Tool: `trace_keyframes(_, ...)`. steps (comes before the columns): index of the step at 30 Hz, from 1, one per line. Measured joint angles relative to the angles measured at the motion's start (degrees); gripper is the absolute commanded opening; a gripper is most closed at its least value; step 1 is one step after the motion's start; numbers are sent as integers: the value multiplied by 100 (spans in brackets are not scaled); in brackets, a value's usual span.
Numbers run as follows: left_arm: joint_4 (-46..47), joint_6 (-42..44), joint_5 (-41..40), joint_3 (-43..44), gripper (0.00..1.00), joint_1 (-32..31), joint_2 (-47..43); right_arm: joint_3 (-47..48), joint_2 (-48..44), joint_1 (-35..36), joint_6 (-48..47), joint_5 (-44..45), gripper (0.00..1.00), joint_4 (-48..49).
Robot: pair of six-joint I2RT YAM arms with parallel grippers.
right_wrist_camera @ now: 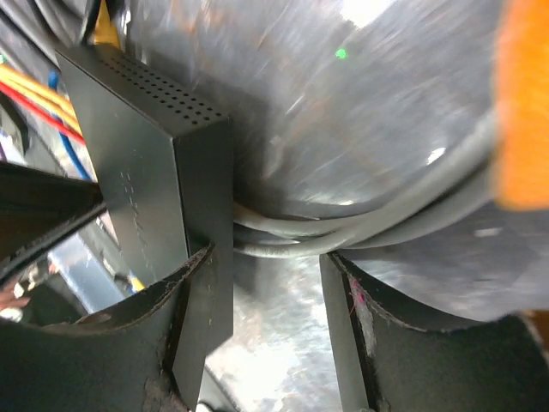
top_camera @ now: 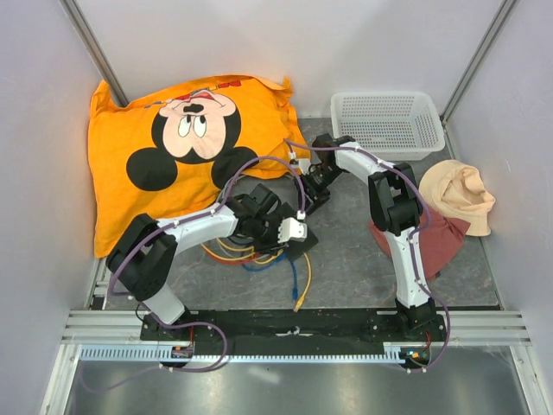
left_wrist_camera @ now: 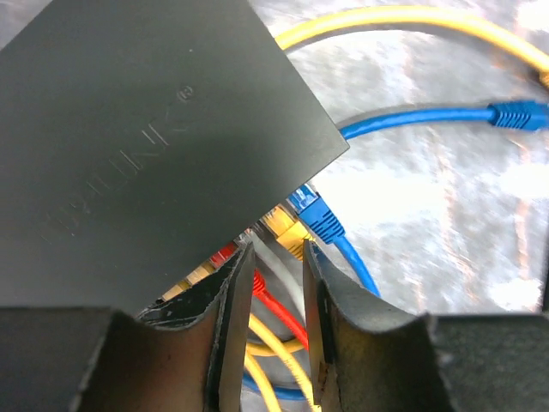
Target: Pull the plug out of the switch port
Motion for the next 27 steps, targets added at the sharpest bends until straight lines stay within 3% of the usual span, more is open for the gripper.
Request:
trace_keyframes(6, 273, -114, -317, 251, 41, 131, 37, 111, 33, -186, 48, -44, 64, 240)
trace_keyframes(12, 603, -487, -741, 334, 52, 310, -763, -286, -389, -369, 39, -146, 67, 321)
trace_keyframes(18, 546, -1729, -807, 448, 63, 651, -1799, -704, -1921, -549, -219, 181, 73, 326)
trace_keyframes(20, 538, -2205, -767, 433, 63, 876, -1969, -1069, -2743, -549, -197, 398, 81, 721)
trace_keyframes(23, 514, -2800, -616, 374, 65, 1167, -1971, -1720, -3783, -520, -96, 553, 82, 1307)
trace_keyframes(27, 468, -3672, -221, 162, 69, 1523, -1777, -2002, -3998, -295, 129, 588, 82, 1644)
